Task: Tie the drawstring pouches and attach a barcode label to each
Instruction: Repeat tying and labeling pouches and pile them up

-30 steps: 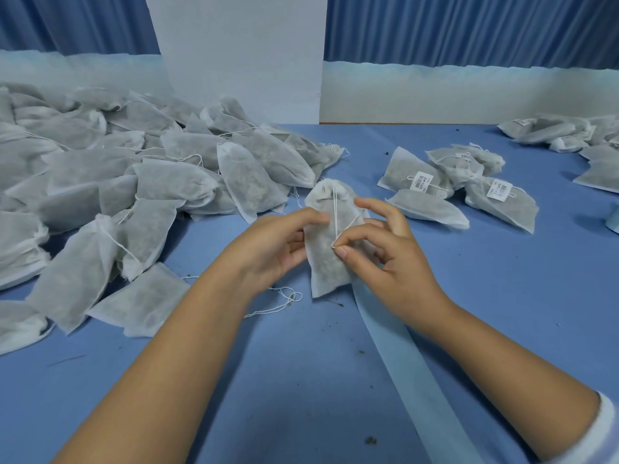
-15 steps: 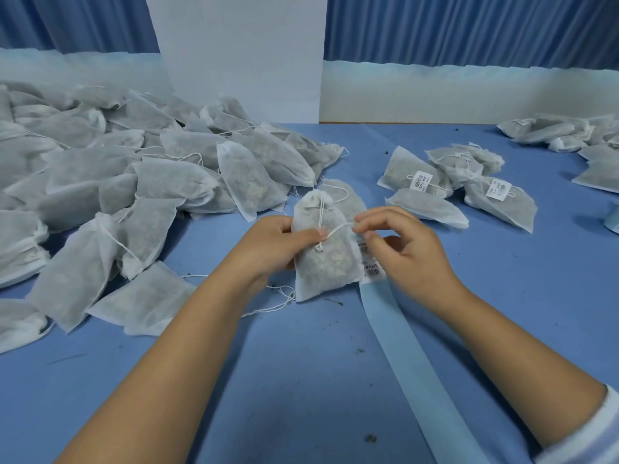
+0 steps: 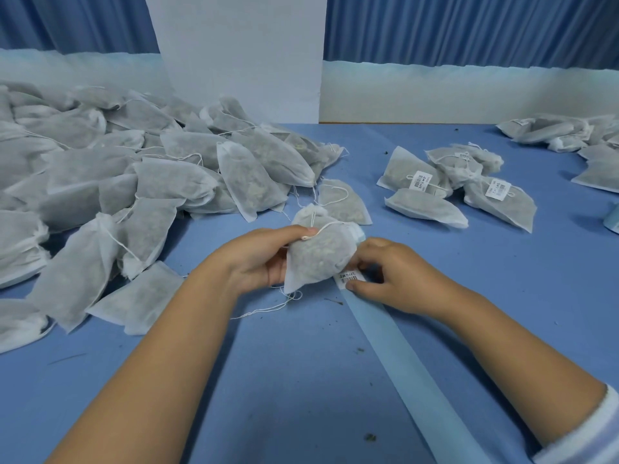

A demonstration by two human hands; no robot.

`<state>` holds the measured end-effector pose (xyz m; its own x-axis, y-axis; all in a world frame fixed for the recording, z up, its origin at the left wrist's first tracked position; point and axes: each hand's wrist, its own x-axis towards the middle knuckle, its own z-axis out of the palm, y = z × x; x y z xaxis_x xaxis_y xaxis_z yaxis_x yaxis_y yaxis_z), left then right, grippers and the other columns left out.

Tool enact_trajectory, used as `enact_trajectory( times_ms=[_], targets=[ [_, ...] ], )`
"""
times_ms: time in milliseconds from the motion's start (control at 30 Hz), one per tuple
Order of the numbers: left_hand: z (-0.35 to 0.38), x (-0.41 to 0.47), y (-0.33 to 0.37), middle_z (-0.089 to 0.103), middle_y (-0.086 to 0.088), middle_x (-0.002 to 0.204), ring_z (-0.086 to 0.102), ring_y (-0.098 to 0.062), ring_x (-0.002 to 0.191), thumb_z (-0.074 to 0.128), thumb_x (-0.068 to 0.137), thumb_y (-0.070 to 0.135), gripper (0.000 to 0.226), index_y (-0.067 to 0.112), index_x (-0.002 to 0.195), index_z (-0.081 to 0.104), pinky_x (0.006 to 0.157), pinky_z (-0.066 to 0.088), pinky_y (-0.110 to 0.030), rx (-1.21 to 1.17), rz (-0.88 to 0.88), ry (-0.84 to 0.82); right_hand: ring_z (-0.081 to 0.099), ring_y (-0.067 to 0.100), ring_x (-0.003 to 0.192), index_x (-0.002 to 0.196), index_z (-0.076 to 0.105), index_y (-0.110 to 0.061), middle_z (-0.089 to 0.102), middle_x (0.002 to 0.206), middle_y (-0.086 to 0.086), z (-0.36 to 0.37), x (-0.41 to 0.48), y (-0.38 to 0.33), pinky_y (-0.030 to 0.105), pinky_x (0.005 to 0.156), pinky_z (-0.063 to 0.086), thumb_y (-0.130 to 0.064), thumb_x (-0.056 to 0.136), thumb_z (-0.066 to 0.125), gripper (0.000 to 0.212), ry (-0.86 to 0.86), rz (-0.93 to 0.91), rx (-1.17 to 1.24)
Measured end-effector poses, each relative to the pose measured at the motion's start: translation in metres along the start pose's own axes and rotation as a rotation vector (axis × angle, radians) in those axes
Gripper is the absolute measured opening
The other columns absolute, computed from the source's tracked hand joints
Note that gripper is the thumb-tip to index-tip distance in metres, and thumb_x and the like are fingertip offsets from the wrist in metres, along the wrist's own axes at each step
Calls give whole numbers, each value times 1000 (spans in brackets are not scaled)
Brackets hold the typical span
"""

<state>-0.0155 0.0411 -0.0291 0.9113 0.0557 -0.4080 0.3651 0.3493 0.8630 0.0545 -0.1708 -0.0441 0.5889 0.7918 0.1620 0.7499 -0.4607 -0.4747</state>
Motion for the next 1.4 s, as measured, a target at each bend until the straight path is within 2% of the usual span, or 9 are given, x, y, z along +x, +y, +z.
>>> enact_trajectory(
  times_ms=[200,433,600,700,867,1000,1100,1233,1400],
  targets=[
    [3,9,-9,76,-9,91,74,-16,75,71,69,15,25,4,90,78,59,57,-25,-151,-50,-102,57,16,91,111,69,-20,62,105,1,4,2,-1,24,81,46,-23,85,73,26,6,6,26],
    [5,10,-12,76,-10,95,74,-17,77,73,68,17,36,3,102,73,60,57,-25,-145,-30,-126,52,5,80,108,69,-20,58,94,-2,6,1,-2,13,71,39,-20,85,73,24,35,-11,60],
    [5,10,-12,76,-9,94,74,-17,77,70,71,18,22,7,86,81,60,56,-24,-107,-21,-167,51,2,76,86,51,-51,51,85,-15,6,1,-6,12,68,37,-18,84,74,40,68,-24,106],
    [4,8,-11,76,-9,93,74,-17,77,70,70,19,24,7,88,81,60,56,-24,-95,-14,-185,53,0,77,83,47,-55,50,84,-19,6,1,-6,8,68,36,-18,85,74,45,96,-26,112],
    [-1,4,-5,76,0,80,73,-8,69,64,74,21,19,14,76,82,57,54,-18,-76,24,-246,57,8,82,110,61,-33,54,96,-13,7,1,-3,8,72,38,-20,87,72,29,102,21,122],
    [3,6,-9,76,-5,86,73,-12,71,68,72,21,18,13,80,82,57,55,-21,-25,7,-218,54,6,81,97,61,-32,51,90,-12,7,1,-4,11,69,38,-14,86,69,22,108,-6,123],
    [5,6,-10,74,0,79,70,-9,65,67,71,20,15,16,73,81,54,53,-19,-36,9,-191,52,1,83,109,68,-24,48,95,-14,8,2,-2,8,70,38,-17,86,71,24,170,22,126],
    [2,4,-7,67,9,64,64,-3,56,67,69,20,13,19,60,76,50,49,-17,-136,-12,-186,52,-2,85,107,66,-36,49,100,-15,6,2,1,5,72,38,-24,82,77,30,328,92,193],
    [0,2,-5,65,-3,84,64,-13,59,70,67,11,16,7,82,76,50,53,-22,-349,-75,-243,57,-2,81,103,73,-22,58,84,-18,7,2,-4,7,71,41,-19,81,79,23,418,48,174]
  ],
)
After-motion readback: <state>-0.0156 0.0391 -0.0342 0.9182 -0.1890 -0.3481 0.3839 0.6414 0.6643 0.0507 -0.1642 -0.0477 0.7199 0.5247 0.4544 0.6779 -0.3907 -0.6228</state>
